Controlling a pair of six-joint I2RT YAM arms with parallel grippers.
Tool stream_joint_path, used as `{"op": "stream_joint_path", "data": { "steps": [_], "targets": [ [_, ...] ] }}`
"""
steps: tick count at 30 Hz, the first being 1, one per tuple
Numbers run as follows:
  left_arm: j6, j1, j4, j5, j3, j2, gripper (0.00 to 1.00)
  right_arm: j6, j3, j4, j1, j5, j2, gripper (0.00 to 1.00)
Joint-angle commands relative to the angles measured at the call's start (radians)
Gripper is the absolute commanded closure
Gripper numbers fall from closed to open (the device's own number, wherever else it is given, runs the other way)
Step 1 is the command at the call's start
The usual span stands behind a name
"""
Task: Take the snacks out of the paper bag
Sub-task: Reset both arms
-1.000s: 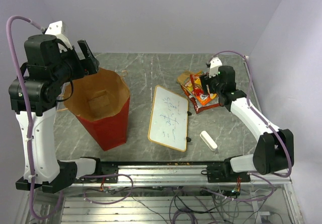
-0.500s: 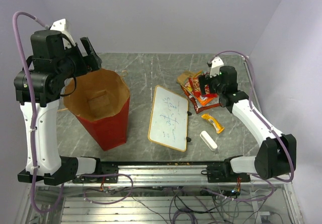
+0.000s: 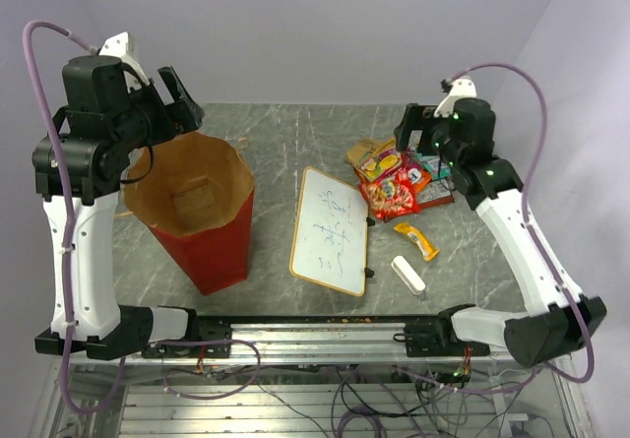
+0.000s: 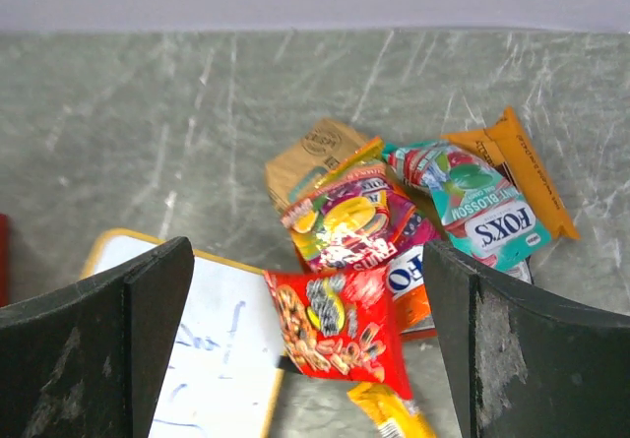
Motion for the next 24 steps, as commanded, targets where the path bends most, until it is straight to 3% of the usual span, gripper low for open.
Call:
{"op": "stream_joint_path", "data": {
  "steps": [1, 9, 24],
  "targets": [
    [-0.033, -0.008, 0.084, -0.034, -0.018, -0.057, 0.04, 0.165, 0.121, -0.164, 0.003, 0.051, -0.113, 0.0],
    [-0.023, -0.008, 0.16, -0.179, 0.059, -0.1, 0.01, 0.134, 0.403, -0.316, 0.003, 0.126, -0.201, 0.0],
    [0.012, -0.008, 0.186, -0.318, 0.112, -0.145, 0.01, 0.138, 0.597, -0.363, 0.003, 0.246, -0.204, 0.0]
  ]
}}
